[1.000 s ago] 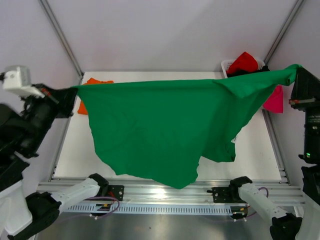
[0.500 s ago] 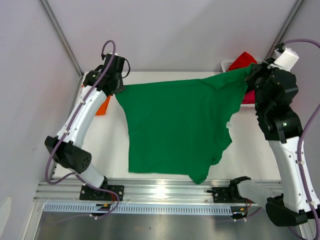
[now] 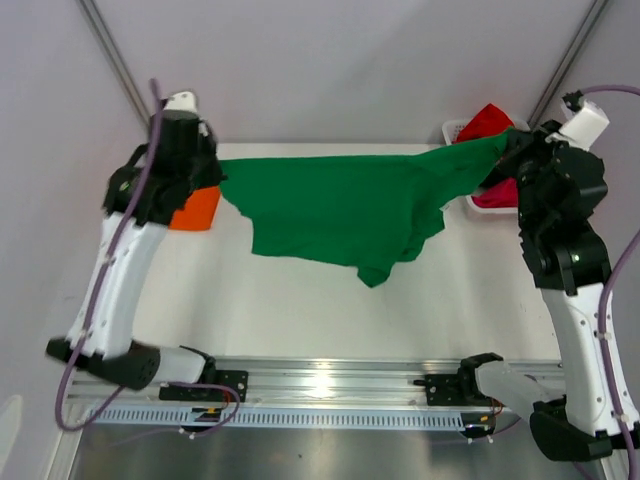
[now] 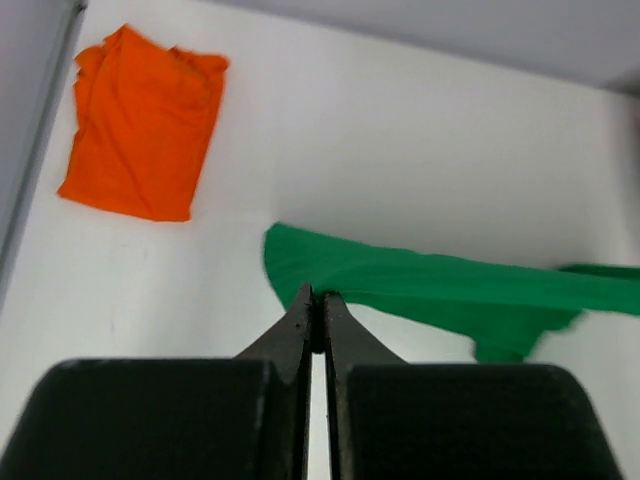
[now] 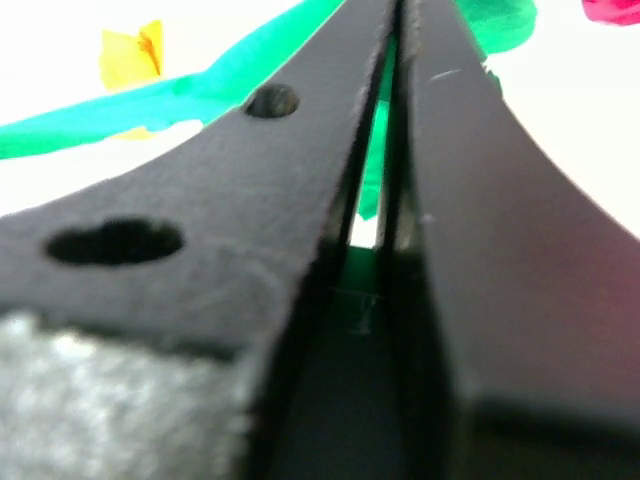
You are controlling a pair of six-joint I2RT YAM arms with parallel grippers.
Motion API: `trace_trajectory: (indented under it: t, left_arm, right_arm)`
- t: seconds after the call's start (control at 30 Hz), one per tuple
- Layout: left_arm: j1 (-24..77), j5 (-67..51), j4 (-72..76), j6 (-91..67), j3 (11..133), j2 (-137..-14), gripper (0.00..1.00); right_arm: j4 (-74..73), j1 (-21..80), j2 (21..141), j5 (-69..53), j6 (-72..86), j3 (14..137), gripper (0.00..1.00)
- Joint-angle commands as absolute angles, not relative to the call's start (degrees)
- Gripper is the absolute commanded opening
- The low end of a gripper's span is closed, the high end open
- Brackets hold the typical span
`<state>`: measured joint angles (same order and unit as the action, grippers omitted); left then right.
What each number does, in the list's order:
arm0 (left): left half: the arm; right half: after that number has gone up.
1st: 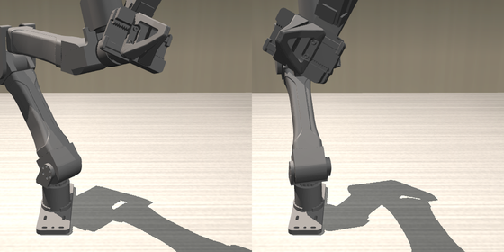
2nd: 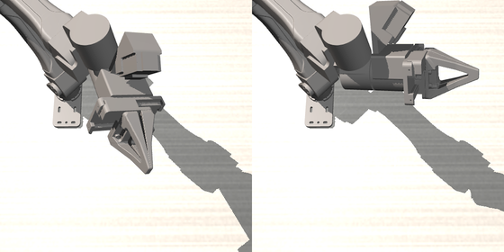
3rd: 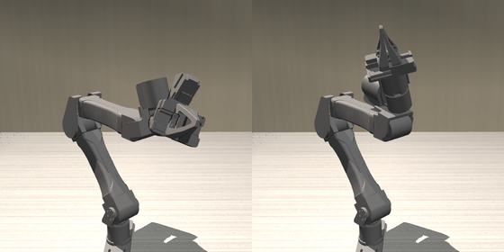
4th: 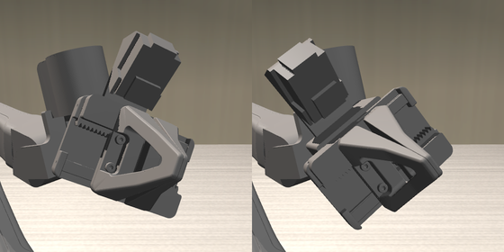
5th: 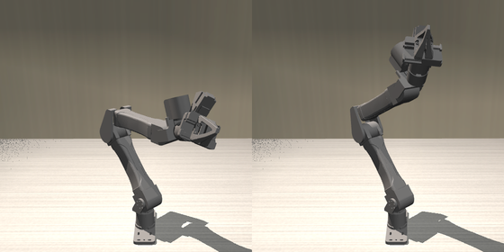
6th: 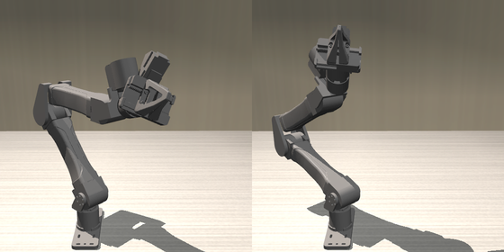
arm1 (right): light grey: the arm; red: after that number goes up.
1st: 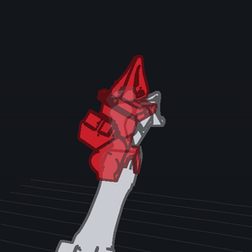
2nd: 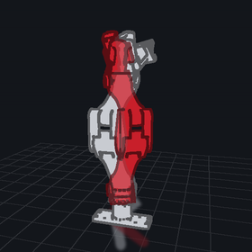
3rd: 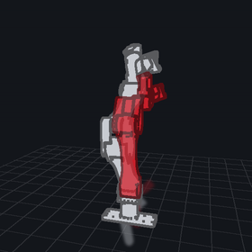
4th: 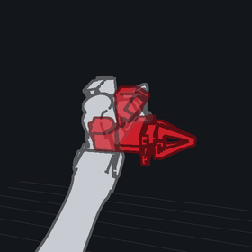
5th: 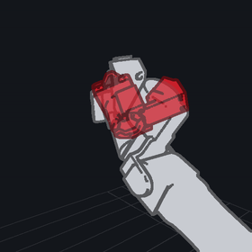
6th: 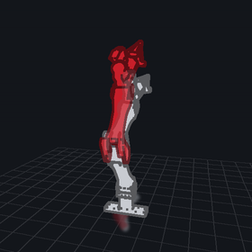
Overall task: Fold and stack the t-shirts
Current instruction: Flatten the tshirt out
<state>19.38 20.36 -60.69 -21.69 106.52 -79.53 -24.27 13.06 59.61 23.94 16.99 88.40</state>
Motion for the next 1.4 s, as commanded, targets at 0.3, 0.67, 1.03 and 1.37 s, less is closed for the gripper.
trace_trajectory:
  t: [0.3,0.67,1.03,1.37]
  left_arm:
    - [19.51,-2.81,-56.95,-21.09,106.7,-46.85,0.01]
    - [19.51,-3.87,-58.54,-21.09,109.86,-41.31,0.01]
    - [19.16,25.72,-62.92,-18.37,103.55,-64.1,0.01]
    - [15.56,35.15,-58.54,-24.34,98.79,-84.36,0.01]
  right_arm:
    - [-30.85,12.57,42.81,13.1,23.2,102.56,0.0]
    - [-32.96,12.22,39.02,9.05,26.98,111.35,0.0]
    - [-32.79,12.13,48.24,15.03,25.49,103.28,0.0]
    - [-27.86,11.69,57.82,17.4,23.03,93.87,0.0]
